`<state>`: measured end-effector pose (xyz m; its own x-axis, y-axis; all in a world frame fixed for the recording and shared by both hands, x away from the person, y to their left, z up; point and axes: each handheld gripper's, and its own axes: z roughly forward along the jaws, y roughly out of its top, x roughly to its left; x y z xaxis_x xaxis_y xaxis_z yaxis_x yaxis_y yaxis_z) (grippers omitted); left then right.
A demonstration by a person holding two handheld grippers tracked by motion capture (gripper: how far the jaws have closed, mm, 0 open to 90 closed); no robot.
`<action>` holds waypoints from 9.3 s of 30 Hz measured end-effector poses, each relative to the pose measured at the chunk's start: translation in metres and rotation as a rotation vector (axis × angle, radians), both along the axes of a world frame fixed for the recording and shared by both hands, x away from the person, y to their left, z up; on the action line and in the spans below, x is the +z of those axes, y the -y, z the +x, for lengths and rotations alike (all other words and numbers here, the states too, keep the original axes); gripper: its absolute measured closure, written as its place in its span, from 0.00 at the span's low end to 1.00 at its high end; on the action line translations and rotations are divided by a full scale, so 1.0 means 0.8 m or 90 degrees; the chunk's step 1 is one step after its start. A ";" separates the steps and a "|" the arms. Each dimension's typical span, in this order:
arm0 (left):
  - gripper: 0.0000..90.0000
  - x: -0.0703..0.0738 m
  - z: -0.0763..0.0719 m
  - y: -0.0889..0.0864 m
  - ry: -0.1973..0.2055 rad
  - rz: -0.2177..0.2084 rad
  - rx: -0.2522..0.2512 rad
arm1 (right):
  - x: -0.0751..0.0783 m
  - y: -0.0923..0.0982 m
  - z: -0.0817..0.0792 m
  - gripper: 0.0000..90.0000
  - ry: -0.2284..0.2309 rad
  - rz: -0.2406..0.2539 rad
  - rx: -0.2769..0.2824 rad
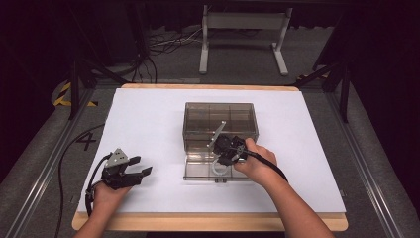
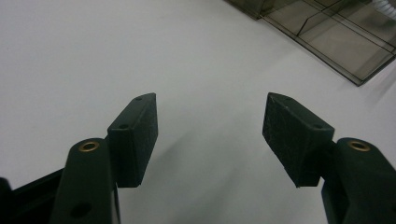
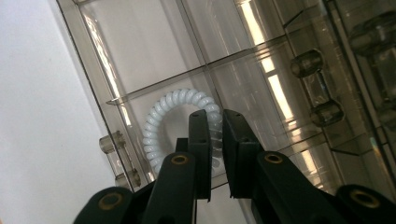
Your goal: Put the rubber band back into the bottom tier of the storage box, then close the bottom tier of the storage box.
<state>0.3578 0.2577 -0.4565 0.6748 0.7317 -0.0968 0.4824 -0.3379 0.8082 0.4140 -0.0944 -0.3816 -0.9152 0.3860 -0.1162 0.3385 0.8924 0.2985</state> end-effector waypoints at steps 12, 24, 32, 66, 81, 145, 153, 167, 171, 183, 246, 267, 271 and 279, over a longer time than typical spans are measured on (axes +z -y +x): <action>0.41 0.000 0.000 0.000 -0.001 -0.001 0.001 | -0.010 0.000 0.000 0.92 -0.013 -0.002 -0.002; 0.41 0.000 0.000 0.000 -0.001 -0.001 -0.001 | -0.017 0.001 0.000 0.88 -0.014 0.004 0.008; 0.41 0.000 0.001 0.000 -0.001 0.001 -0.002 | -0.013 0.004 -0.004 0.85 0.009 0.012 0.019; 0.42 0.000 0.001 0.001 -0.005 0.001 -0.002 | 0.021 0.021 -0.050 1.00 0.022 0.099 0.072; 0.42 0.000 0.003 0.001 -0.005 -0.001 0.000 | 0.009 0.017 -0.071 1.00 -0.012 0.092 0.095; 0.42 0.000 0.002 0.001 -0.005 -0.003 0.001 | -0.041 0.009 -0.072 1.00 -0.037 0.036 0.092; 0.42 0.000 0.002 0.001 -0.005 -0.003 0.001 | -0.041 0.007 -0.070 1.00 -0.033 0.036 0.090; 0.42 0.000 0.002 0.001 -0.005 -0.002 0.001 | -0.042 0.009 -0.059 1.00 -0.021 0.042 0.073; 0.42 0.000 0.002 0.001 -0.005 -0.002 0.001 | -0.042 0.011 -0.055 1.00 -0.020 0.046 0.069; 0.42 0.000 0.002 0.001 -0.006 -0.003 0.001 | -0.042 0.018 -0.043 1.00 0.003 0.056 0.050; 0.42 0.000 0.002 0.001 -0.005 -0.004 -0.001 | -0.038 0.016 0.000 1.00 0.108 0.075 -0.022; 0.42 0.000 0.002 0.001 -0.006 -0.005 -0.001 | -0.042 0.021 0.010 1.00 0.142 0.064 -0.047; 0.42 0.000 0.002 0.001 -0.006 -0.005 -0.001 | -0.042 0.020 0.010 1.00 0.146 0.068 -0.046; 0.42 0.000 0.002 0.001 -0.005 -0.006 0.000 | -0.042 0.018 0.011 1.00 0.154 0.079 -0.044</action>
